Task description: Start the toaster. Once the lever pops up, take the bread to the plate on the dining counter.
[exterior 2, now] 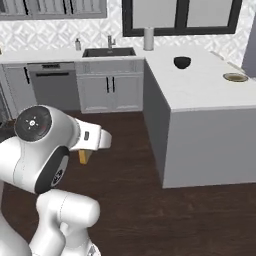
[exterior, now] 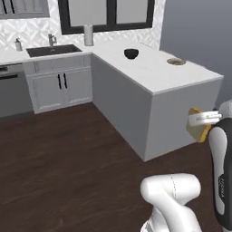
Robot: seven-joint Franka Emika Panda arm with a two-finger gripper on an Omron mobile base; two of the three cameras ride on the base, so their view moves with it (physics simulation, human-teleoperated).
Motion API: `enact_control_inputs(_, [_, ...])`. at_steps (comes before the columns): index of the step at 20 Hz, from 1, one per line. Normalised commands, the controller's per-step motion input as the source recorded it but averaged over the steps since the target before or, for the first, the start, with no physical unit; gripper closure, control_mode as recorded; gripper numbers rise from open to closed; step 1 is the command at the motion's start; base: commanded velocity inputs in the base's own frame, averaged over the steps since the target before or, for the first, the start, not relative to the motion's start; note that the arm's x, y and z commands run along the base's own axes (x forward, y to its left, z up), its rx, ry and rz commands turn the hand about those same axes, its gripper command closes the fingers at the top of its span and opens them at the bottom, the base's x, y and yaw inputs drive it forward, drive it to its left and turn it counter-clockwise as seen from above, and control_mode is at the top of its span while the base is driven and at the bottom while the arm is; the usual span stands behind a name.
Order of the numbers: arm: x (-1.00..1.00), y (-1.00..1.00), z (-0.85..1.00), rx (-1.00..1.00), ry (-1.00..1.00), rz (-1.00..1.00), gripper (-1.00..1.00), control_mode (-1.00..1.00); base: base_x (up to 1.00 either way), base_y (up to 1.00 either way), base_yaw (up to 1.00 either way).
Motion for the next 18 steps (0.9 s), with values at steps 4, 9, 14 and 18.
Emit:
enact_control_inputs(4, [0.0,0.0,0.0,0.0,0.0,0.0,1.0,1.0,0.62,-0.52,-0.49])
enact_control_inputs(9, [0.0,0.0,0.0,0.0,0.0,0.0,1.0,1.0,0.52,-0.5,-0.54])
enact_control_inputs(14, [0.0,0.0,0.0,0.0,0.0,0.0,1.0,1.0,0.76,-0.46,-0.46])
enact_control_inputs(18, [0.0,0.0,0.0,0.0,0.0,0.0,1.0,1.0,1.0,-0.51,-0.23])
